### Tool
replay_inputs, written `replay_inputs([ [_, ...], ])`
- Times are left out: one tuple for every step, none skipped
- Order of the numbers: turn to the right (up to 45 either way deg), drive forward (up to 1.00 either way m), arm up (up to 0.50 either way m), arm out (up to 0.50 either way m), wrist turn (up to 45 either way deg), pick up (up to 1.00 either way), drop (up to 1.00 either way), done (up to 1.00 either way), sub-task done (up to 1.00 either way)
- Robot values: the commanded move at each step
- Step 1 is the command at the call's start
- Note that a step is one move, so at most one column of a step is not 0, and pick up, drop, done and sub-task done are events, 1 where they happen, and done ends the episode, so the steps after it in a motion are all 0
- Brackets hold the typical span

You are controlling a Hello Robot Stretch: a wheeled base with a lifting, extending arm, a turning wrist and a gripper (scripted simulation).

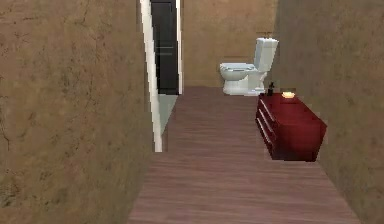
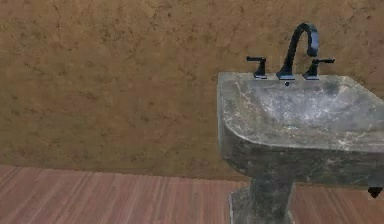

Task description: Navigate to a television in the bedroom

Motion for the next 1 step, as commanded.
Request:
replay_inputs([
  [45.0,0.00,0.00,0.00,0.0,0.00,0.00,0.00,0.00],
])
